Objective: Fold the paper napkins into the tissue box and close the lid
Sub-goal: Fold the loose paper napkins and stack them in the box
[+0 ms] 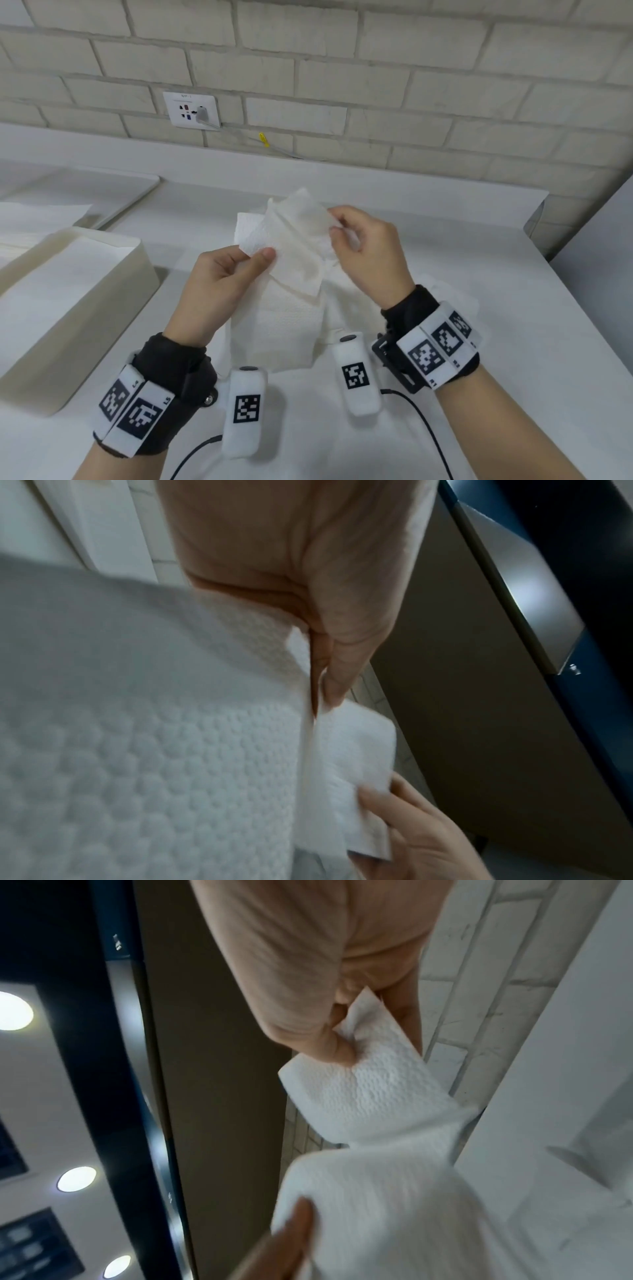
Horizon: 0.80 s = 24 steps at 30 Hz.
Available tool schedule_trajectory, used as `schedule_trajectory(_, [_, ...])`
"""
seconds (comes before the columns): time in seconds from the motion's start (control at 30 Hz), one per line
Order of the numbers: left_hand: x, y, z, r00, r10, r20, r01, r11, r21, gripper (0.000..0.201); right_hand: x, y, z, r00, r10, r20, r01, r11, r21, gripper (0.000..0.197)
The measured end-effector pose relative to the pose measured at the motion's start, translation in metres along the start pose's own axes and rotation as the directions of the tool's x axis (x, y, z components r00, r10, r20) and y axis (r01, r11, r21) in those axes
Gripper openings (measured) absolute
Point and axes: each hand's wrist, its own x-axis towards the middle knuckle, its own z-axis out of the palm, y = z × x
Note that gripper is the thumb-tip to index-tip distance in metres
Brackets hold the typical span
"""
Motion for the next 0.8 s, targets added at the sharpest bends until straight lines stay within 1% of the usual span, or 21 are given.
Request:
schedule_trajectory(0.03, [0.001,-0.002,-0.003,1.000,-0.009,0.011,0.009,1.000,0.018,0.032,0.004,0.002,-0.003,0.999,0.035,-0.037,-0.033,0.999,0.033,0.018])
schedule_trajectory(0.07, [0.002,-0.003,-0.006,1.000,-0.014,0.013,0.014,0.999,0.041,0.034,0.007,0.004,-0.007,0.996,0.064,-0.069,-0.060,0.997,0.058,0.016])
schedule_trajectory(0.1, [0.004,-0.006,-0.009,1.000,-0.009,0.008,0.008,0.998,0.058,0.034,0.011,0.005,-0.010,0.992,0.084,-0.093,-0.077,0.994,0.074,0.018])
schedule_trajectory(0.17, [0.005,-0.008,-0.011,1.000,0.004,-0.026,-0.002,0.997,0.076,0.032,0.016,0.005,-0.017,0.989,0.095,-0.112,-0.085,0.992,0.090,0.027])
schedule_trajectory(0.27, [0.008,-0.012,-0.012,0.998,0.006,-0.069,0.001,0.995,0.096,0.027,0.021,0.003,-0.027,0.991,0.080,-0.112,-0.065,0.989,0.133,0.037])
schedule_trajectory(0.37, [0.013,-0.020,-0.018,0.996,-0.007,-0.084,0.017,0.993,0.117,0.023,0.023,0.000,-0.038,0.994,0.053,-0.094,-0.037,0.986,0.163,0.037])
schedule_trajectory(0.43, [0.016,-0.027,-0.025,0.995,-0.020,-0.097,0.033,0.990,0.138,0.016,0.024,-0.003,-0.045,0.997,0.004,-0.078,0.009,0.986,0.165,0.034])
schedule_trajectory(0.5, [0.017,-0.026,-0.030,0.996,-0.021,-0.091,0.036,0.986,0.164,0.019,0.024,-0.008,-0.054,0.999,-0.045,-0.016,0.047,0.991,0.129,0.029])
schedule_trajectory(0.57, [0.016,-0.022,-0.032,0.997,0.005,-0.073,0.007,0.985,0.171,0.026,0.022,-0.015,-0.058,0.991,-0.074,0.112,0.062,0.993,0.105,0.022])
schedule_trajectory(0.7, [0.009,-0.007,-0.028,0.997,0.082,0.012,-0.083,0.994,0.075,0.029,0.020,-0.031,-0.055,0.935,-0.091,0.343,0.057,0.993,0.107,0.009])
schedule_trajectory(0.8, [0.003,-0.001,-0.021,0.990,0.119,0.073,-0.123,0.991,0.045,0.027,0.021,-0.039,-0.050,0.887,-0.091,0.454,0.048,0.993,0.105,0.006])
